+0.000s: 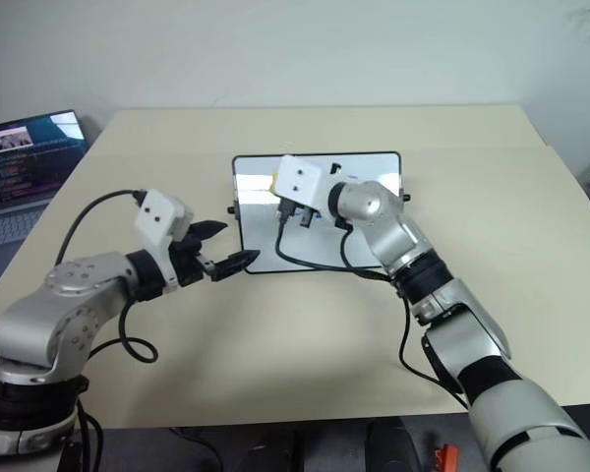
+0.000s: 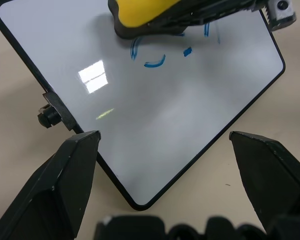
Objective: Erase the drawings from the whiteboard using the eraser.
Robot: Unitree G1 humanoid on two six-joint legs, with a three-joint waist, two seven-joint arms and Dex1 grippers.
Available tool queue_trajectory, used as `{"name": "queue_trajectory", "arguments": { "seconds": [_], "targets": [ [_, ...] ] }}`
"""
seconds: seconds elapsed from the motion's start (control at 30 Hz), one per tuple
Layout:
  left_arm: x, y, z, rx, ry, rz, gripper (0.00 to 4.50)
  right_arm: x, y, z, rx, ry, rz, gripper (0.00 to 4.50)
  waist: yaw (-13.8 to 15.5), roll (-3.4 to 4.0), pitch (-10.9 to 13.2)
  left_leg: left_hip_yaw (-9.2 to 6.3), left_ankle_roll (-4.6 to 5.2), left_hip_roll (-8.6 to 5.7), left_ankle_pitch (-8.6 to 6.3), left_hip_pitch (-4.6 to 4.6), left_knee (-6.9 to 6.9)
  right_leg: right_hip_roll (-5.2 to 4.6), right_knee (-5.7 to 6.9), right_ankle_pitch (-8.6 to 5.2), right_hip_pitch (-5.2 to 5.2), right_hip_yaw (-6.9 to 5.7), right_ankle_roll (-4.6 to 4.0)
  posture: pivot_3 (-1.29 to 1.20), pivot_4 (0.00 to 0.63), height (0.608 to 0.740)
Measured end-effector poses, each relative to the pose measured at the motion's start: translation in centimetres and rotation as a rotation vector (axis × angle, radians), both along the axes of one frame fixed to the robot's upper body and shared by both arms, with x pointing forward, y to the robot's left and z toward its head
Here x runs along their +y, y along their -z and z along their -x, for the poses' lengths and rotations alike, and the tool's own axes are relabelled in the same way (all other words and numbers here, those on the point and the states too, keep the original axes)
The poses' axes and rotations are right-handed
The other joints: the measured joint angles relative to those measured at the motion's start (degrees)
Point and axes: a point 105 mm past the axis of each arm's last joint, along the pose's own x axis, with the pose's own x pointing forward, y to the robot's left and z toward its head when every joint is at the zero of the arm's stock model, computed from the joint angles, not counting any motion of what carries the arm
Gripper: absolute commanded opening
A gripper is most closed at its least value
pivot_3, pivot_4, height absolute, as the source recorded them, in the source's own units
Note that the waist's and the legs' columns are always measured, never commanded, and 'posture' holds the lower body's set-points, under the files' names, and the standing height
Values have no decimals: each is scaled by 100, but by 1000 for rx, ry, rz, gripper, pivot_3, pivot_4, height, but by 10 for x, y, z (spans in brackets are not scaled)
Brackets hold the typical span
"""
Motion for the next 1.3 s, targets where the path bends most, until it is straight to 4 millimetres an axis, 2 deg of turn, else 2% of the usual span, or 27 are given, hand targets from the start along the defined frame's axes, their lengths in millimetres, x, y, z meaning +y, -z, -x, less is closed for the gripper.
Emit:
{"name": "queue_trajectory", "arguments": {
  "seconds": [0.1,0.57,1.07,1.17,1.3],
  "targets": [
    [0,0,0,0,1,0,4500,1,6,-7,11,17,8,960,-3,0,0,0,-1,0,1,0,0,0,0,0,0,0,0,0,150,740],
    [0,2,1,6,0,0,4500,-2,5,-22,-35,42,12,959,-1,0,0,-10,-16,1,30,11,-1,8,16,22,3,-2,-24,0,150,740],
    [0,2,2,5,1,-1,4500,-5,-1,-26,-75,68,9,959,4,0,-1,-15,-20,1,42,11,-3,11,16,33,3,-3,-25,0,150,740],
    [0,2,2,4,1,-3,4500,-3,12,-17,-40,15,40,959,1,-2,-2,-15,-20,2,42,11,-4,11,13,33,4,-3,-25,0,150,740],
    [0,2,2,4,1,-3,4500,7,58,13,63,-131,138,959,0,-4,-22,-14,-20,3,42,18,-3,11,14,33,9,-2,-25,0,150,740]
  ]
}}
